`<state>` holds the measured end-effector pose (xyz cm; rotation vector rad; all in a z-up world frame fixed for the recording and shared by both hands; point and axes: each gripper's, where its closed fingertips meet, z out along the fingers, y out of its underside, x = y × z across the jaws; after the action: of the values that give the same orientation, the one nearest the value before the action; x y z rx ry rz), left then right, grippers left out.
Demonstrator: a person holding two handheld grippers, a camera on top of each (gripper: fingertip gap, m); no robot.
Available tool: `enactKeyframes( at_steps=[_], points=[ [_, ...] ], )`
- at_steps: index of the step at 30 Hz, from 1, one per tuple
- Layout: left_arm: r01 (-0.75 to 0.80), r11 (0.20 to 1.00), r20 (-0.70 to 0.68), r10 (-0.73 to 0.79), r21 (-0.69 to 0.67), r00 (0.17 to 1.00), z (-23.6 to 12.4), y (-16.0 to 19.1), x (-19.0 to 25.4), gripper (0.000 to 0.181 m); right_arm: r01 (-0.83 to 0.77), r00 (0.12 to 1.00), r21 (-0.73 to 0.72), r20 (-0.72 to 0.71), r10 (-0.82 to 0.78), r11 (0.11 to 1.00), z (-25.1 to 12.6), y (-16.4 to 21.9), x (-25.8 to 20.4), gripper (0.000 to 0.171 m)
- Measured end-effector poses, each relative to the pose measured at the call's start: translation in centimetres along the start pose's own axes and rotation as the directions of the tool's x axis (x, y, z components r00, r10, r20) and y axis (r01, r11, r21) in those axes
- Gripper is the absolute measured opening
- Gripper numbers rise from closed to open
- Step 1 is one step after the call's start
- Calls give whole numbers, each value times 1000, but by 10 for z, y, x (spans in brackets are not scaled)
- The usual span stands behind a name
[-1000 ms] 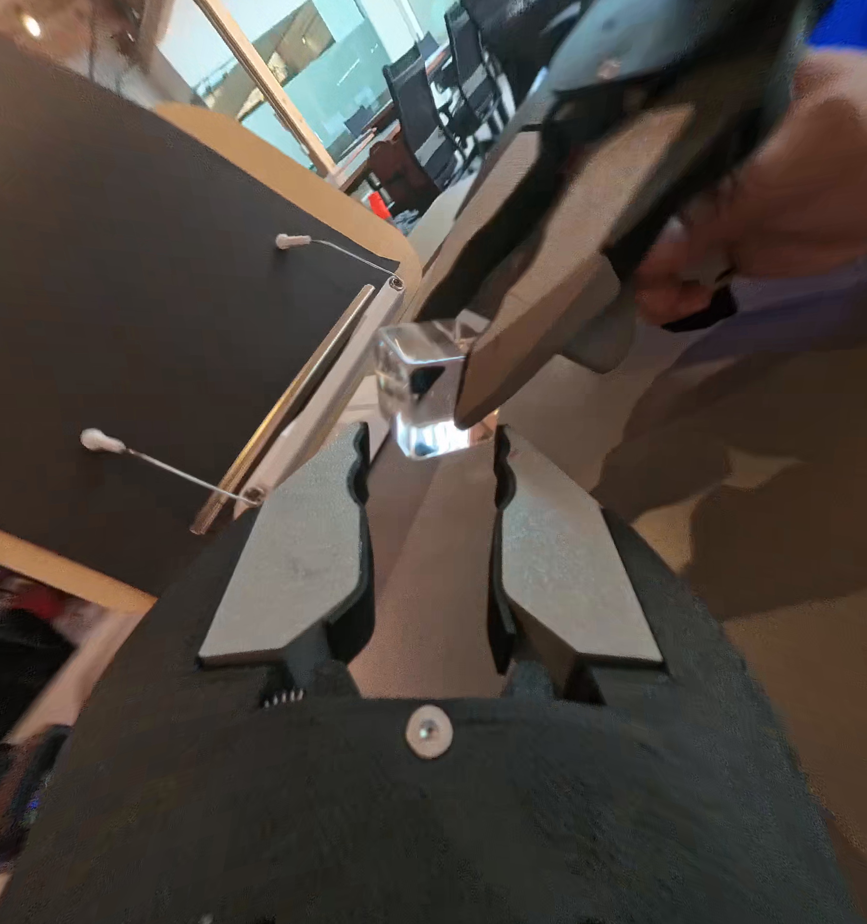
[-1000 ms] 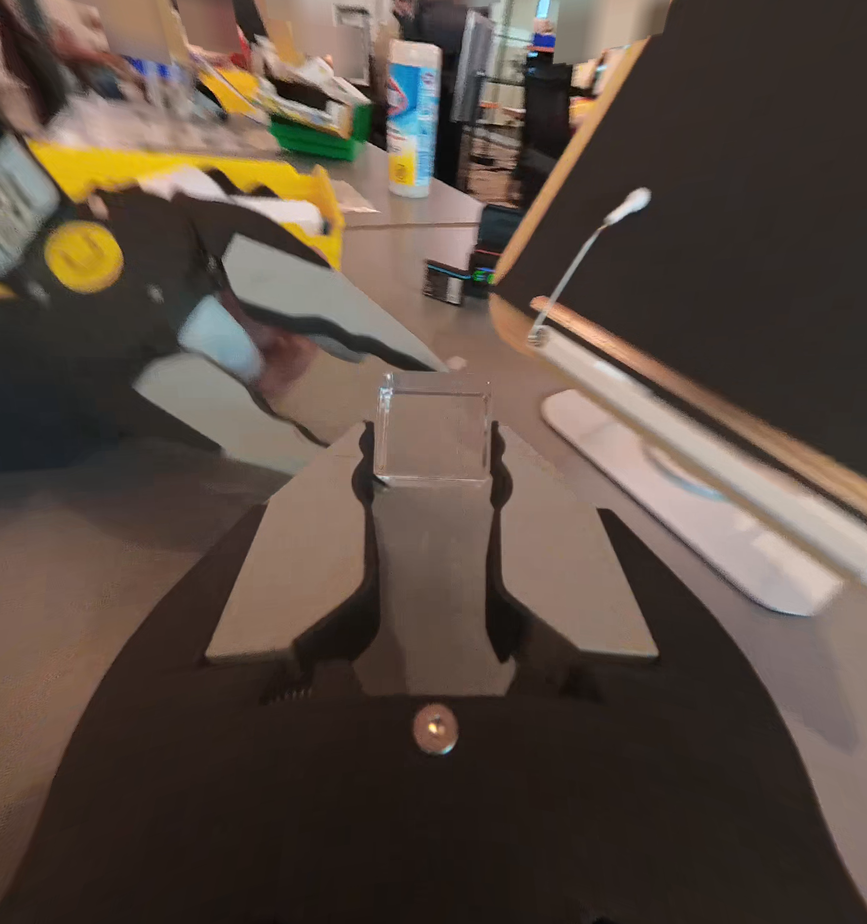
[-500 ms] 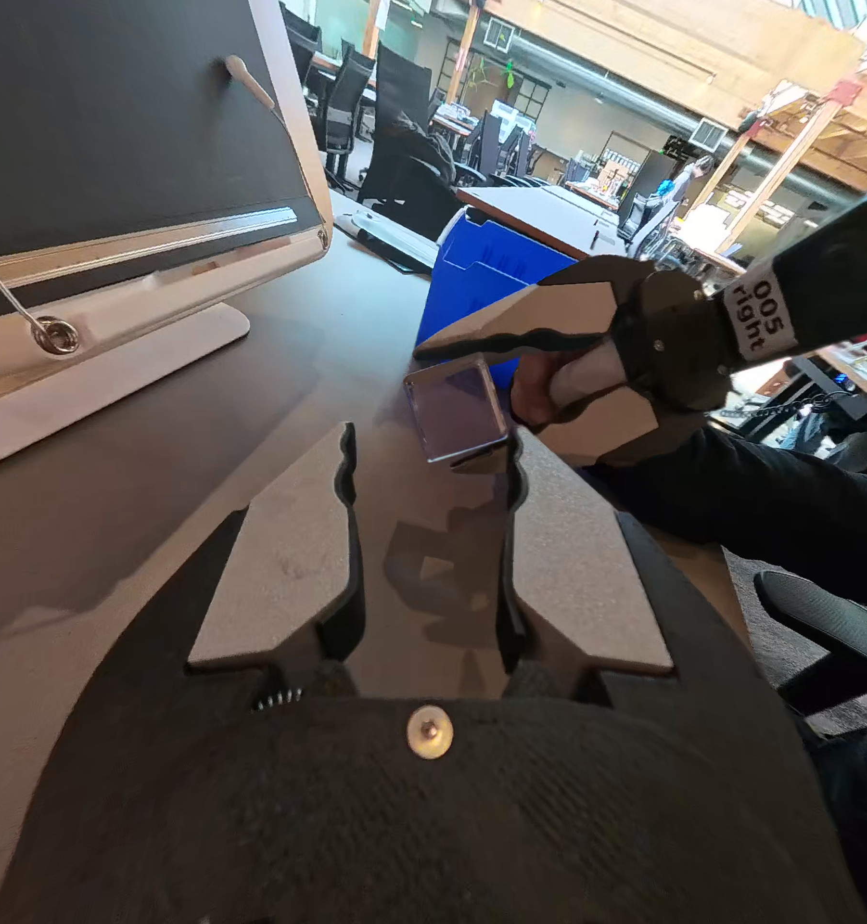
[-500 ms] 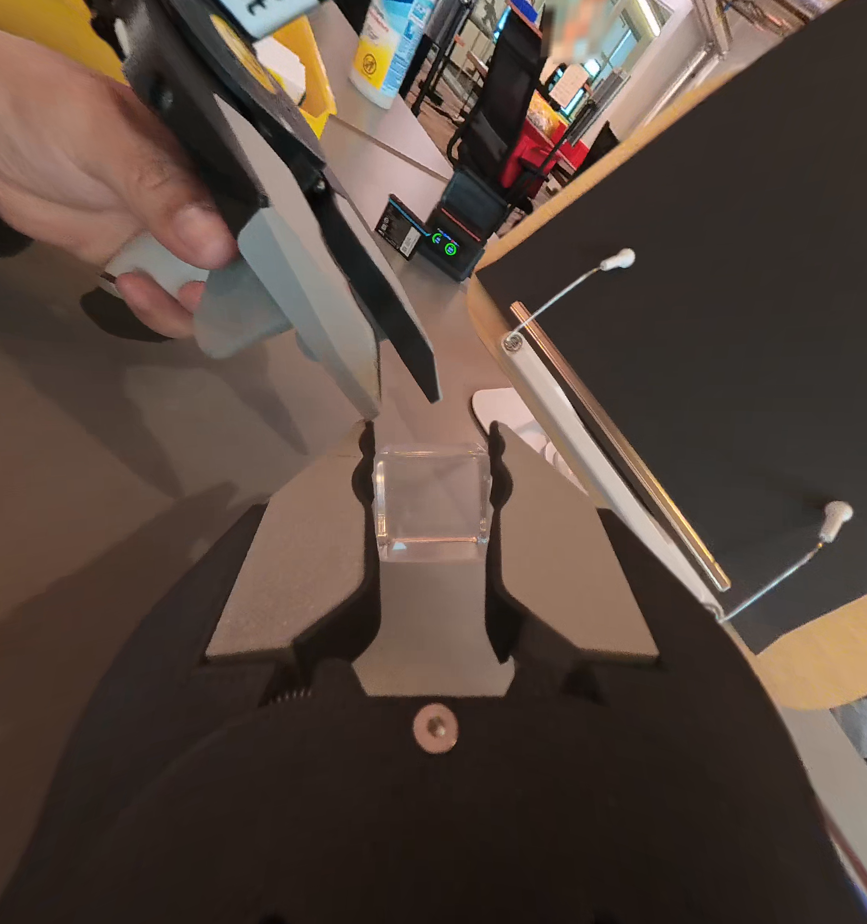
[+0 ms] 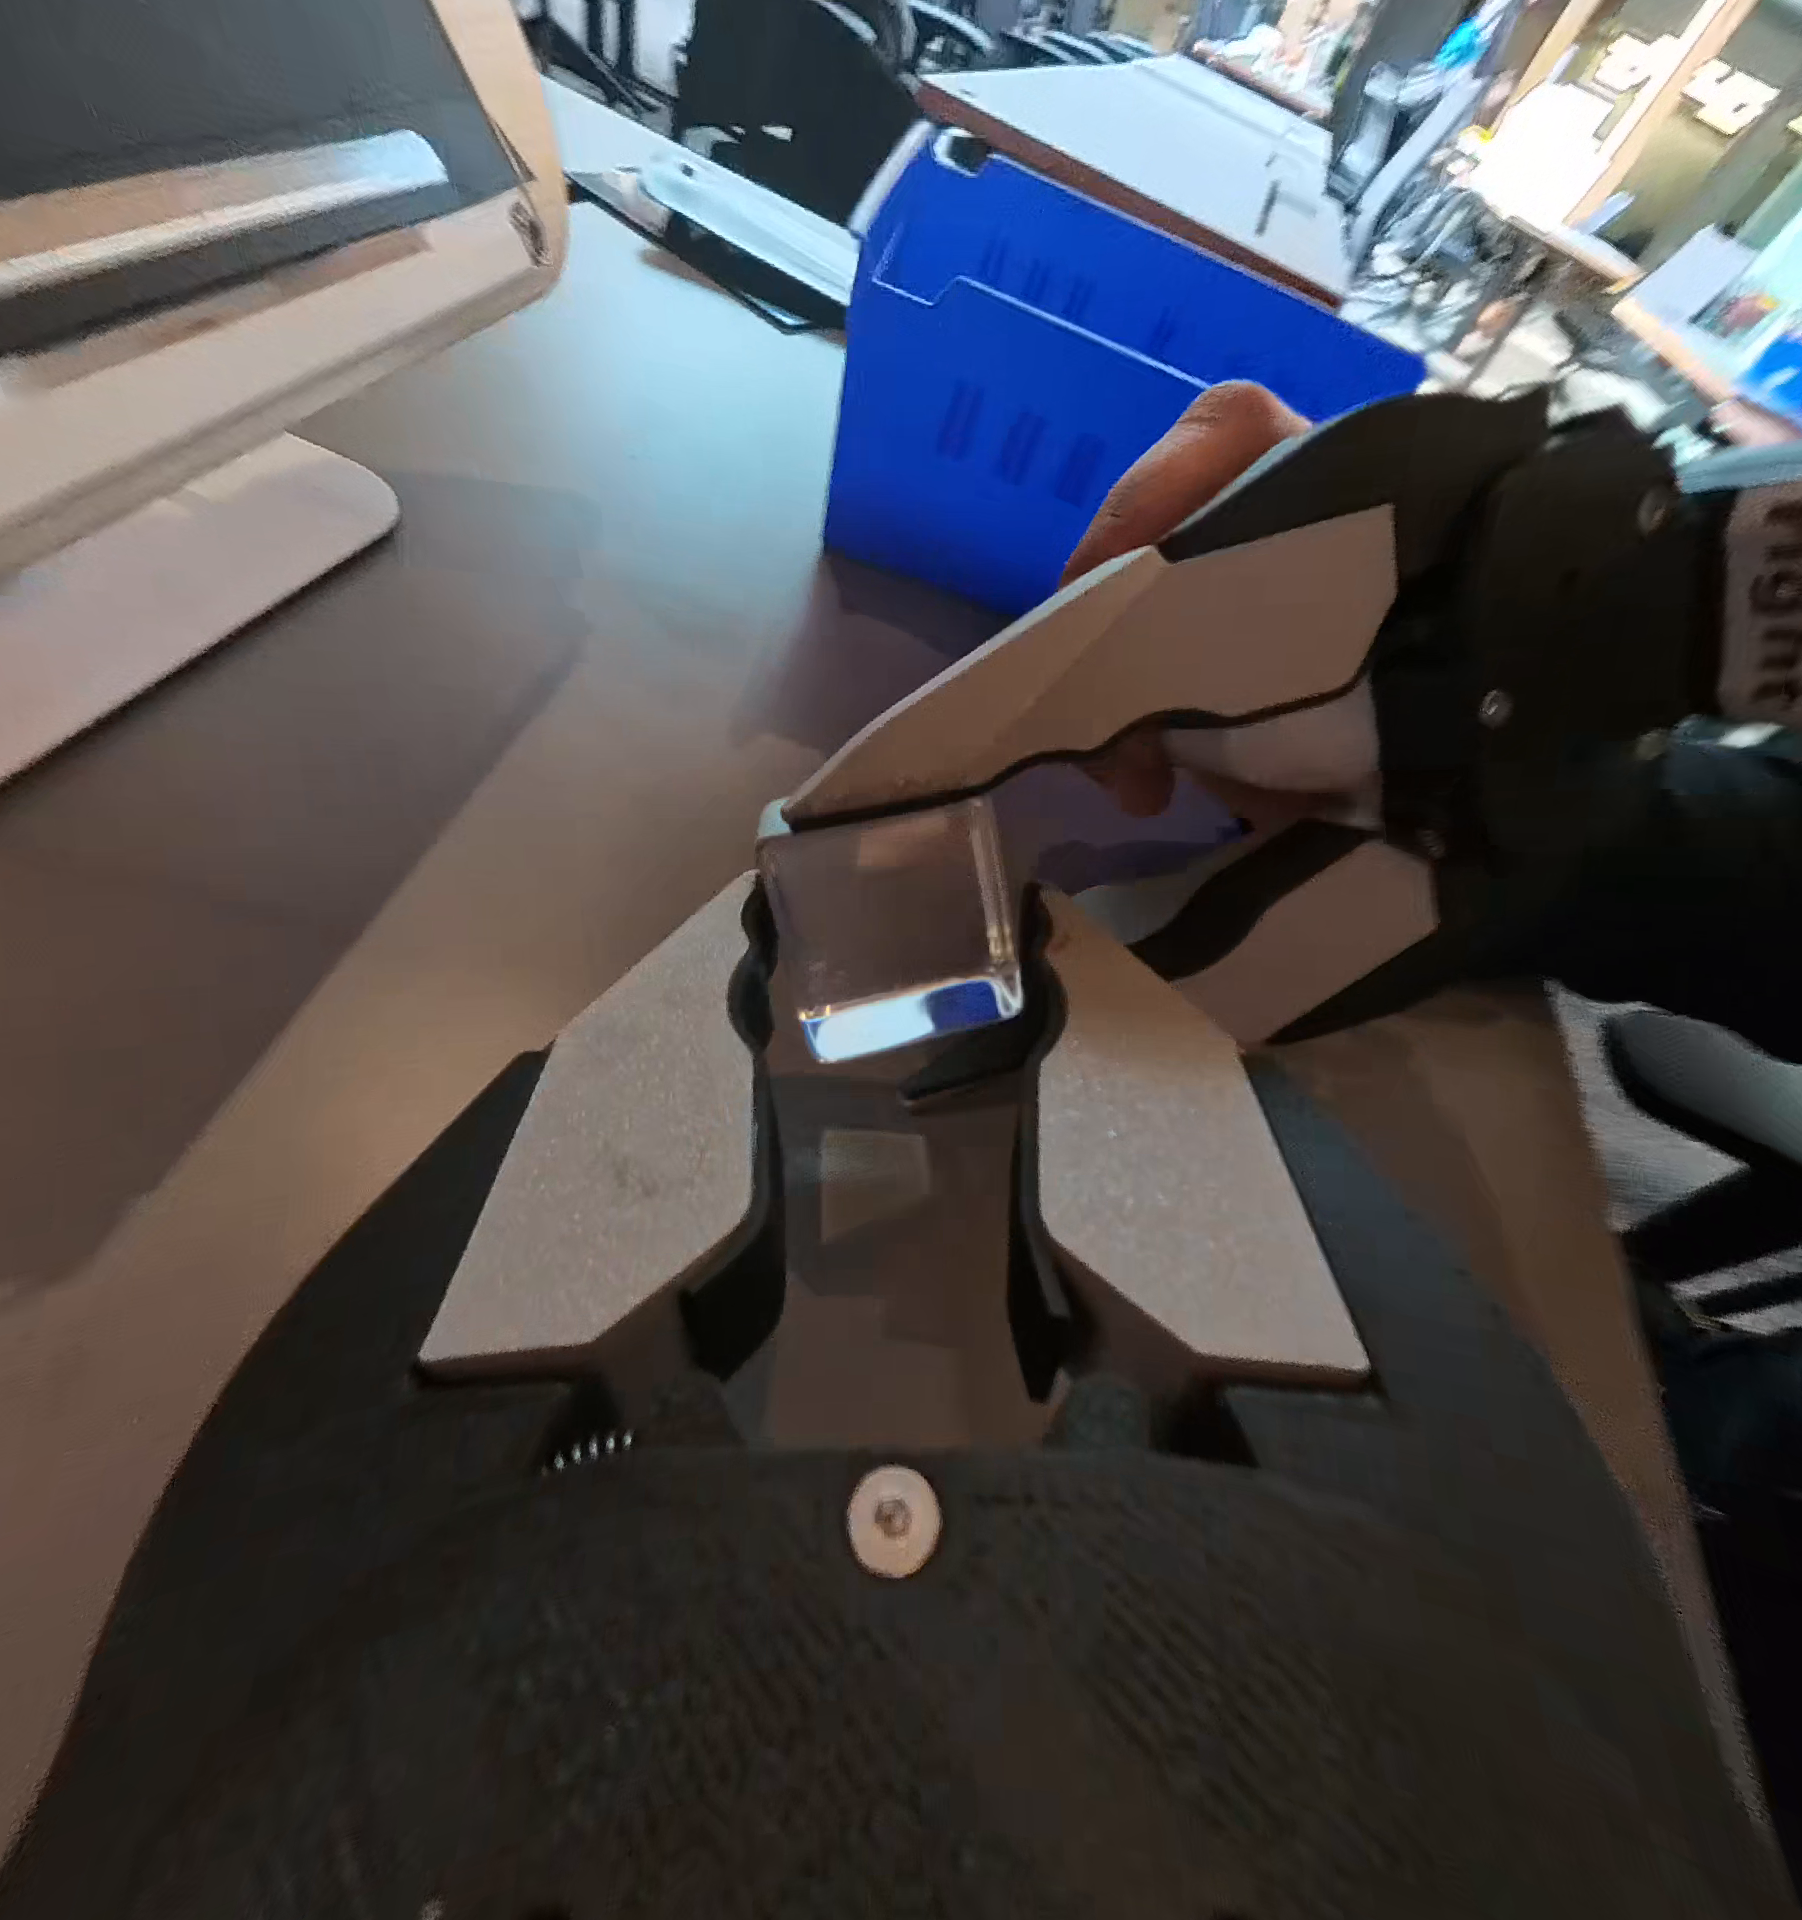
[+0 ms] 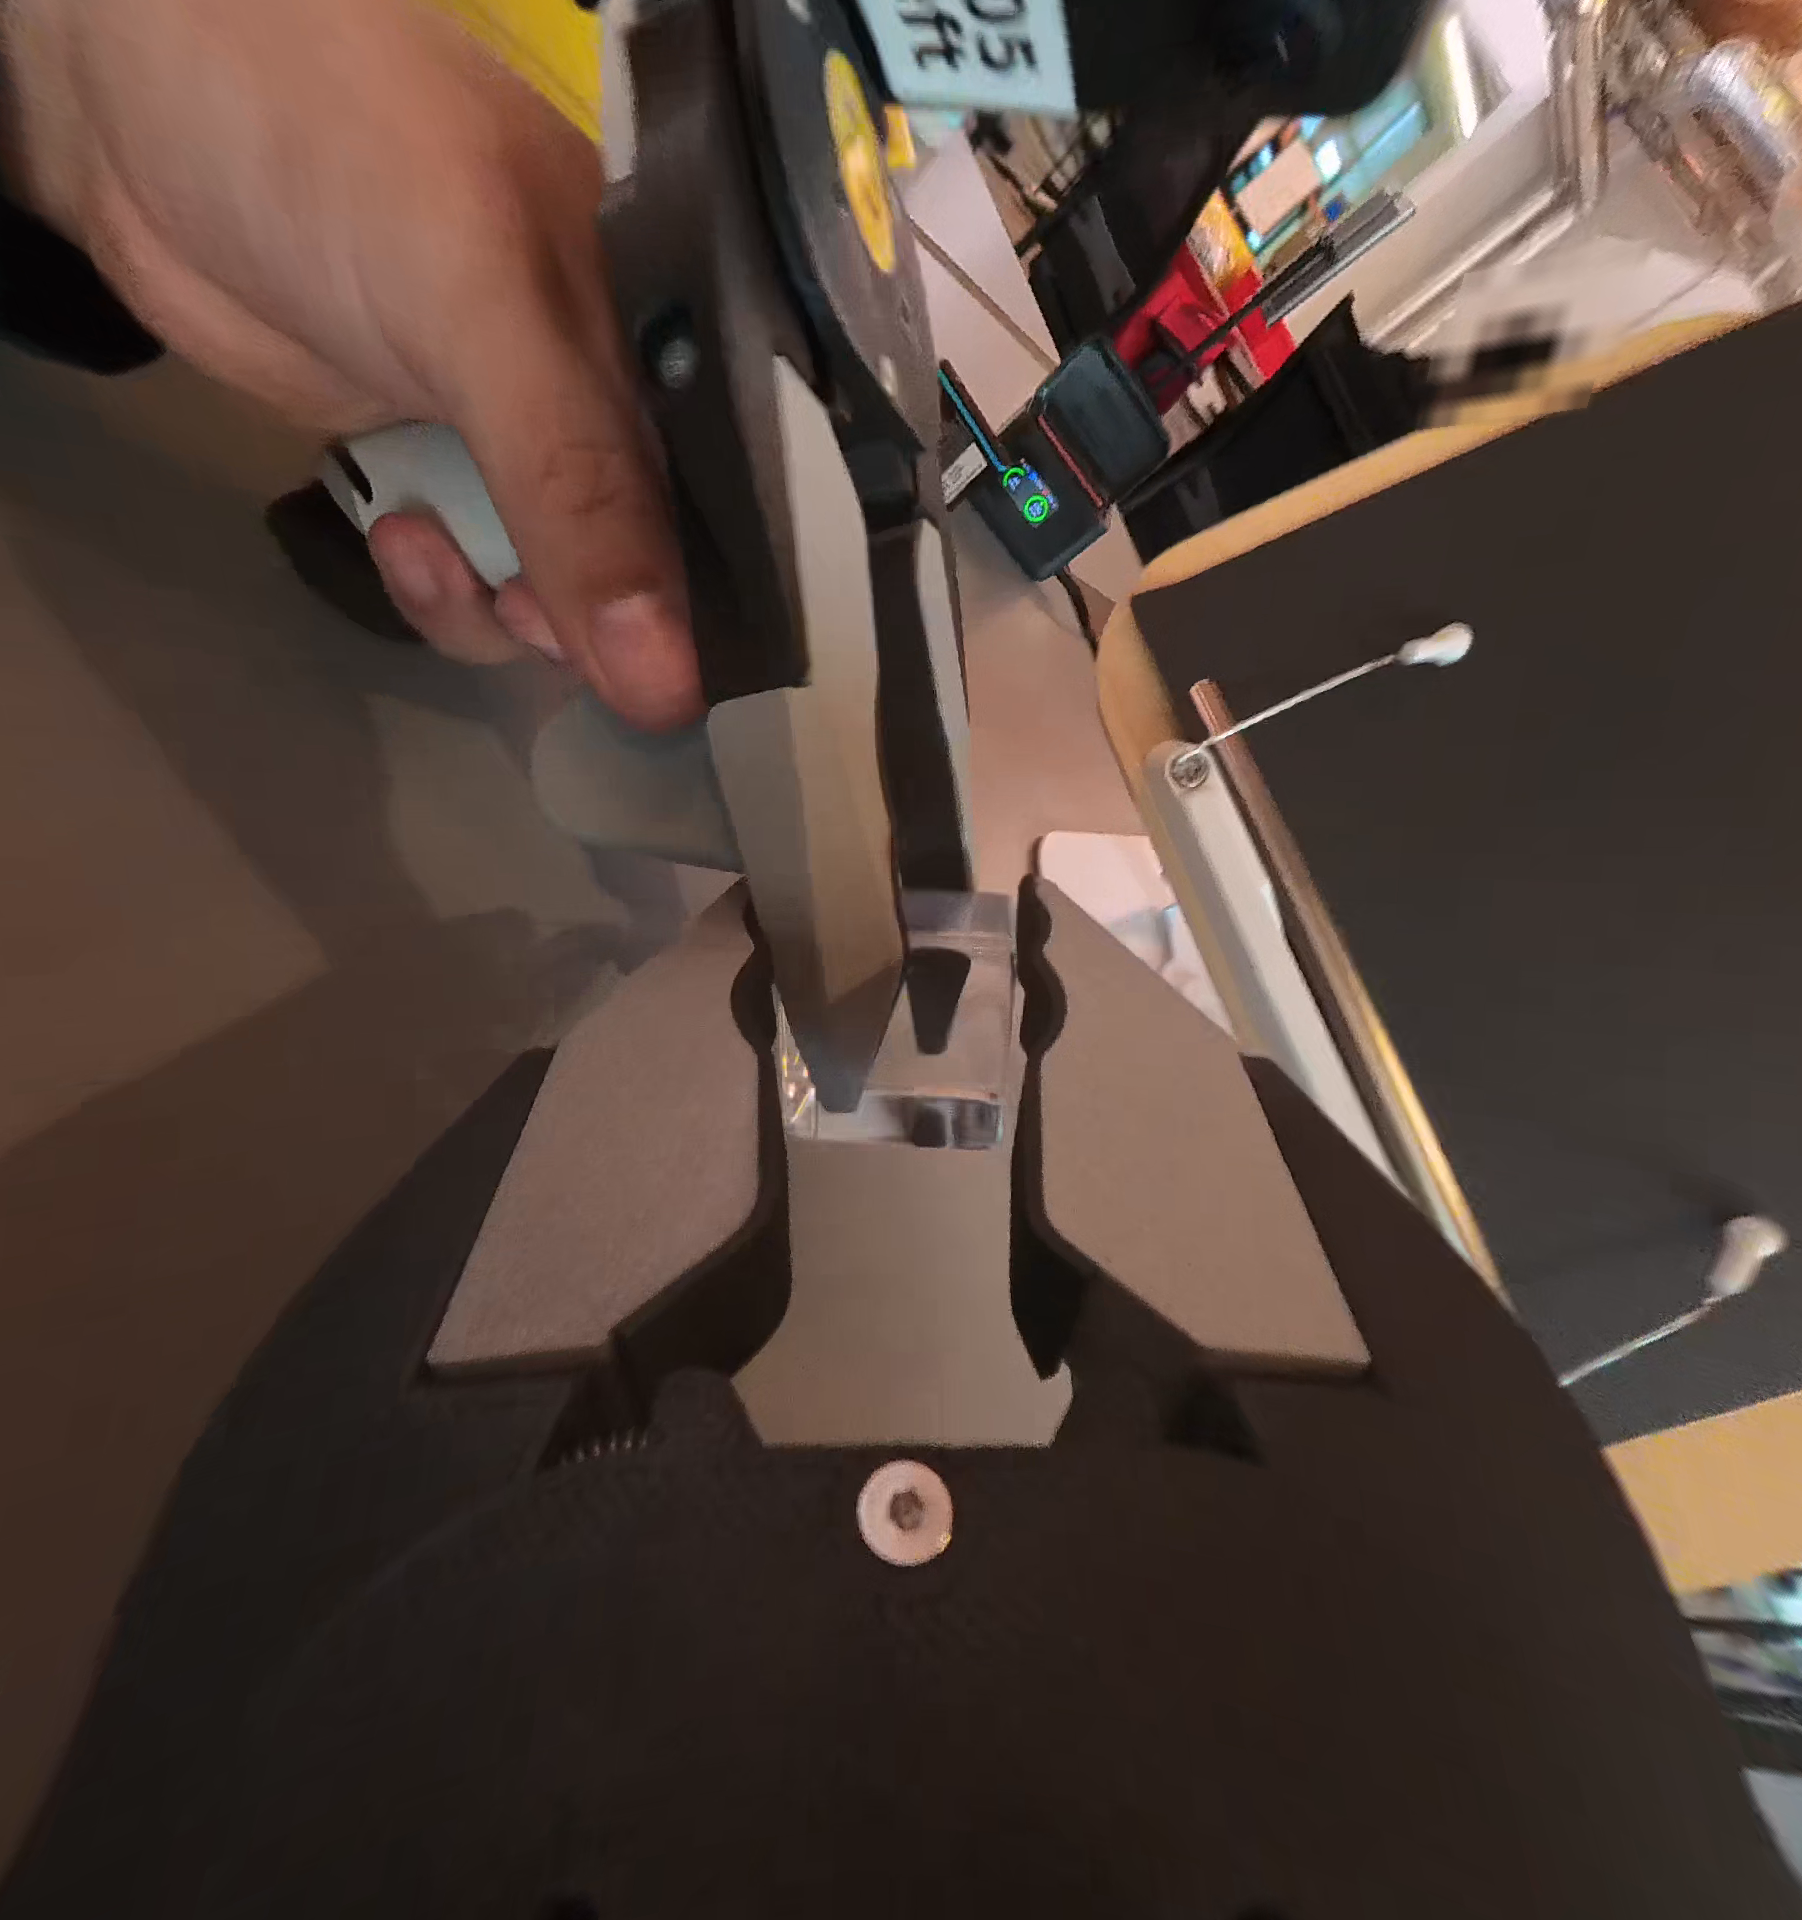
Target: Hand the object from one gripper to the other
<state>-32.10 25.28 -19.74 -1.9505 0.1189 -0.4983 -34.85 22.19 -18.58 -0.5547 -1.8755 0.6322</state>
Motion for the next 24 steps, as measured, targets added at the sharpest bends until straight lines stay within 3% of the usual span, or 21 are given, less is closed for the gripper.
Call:
enactKeyframes(
  at_steps=[1,5,8,11,15,20,24],
  points=[
    [-34,999,40,34,-2,999,-1,-1,-4,44,-51,999,4,18,51,999,0,1,1,45],
    [-240,971,227,232,6,946,-9,-13,-19,42,-208,976,17,64,206,978,-2,7,8,55],
    [-473,878,394,460,-70,795,-19,-22,-31,41,-344,934,31,112,338,939,-5,10,14,48],
    [-614,774,480,603,-155,638,-26,-28,-37,41,-518,846,68,191,498,853,-9,7,21,52],
    [-730,646,488,722,-222,490,-25,-31,-29,42,-732,649,60,362,669,678,-12,0,20,67],
    [-826,503,452,817,-254,358,-19,-31,-12,41,-856,470,48,488,735,515,-15,-7,22,70],
    [-871,432,413,855,-234,313,-13,-30,4,41,-851,466,28,502,729,524,-11,-7,14,66]
  ],
)
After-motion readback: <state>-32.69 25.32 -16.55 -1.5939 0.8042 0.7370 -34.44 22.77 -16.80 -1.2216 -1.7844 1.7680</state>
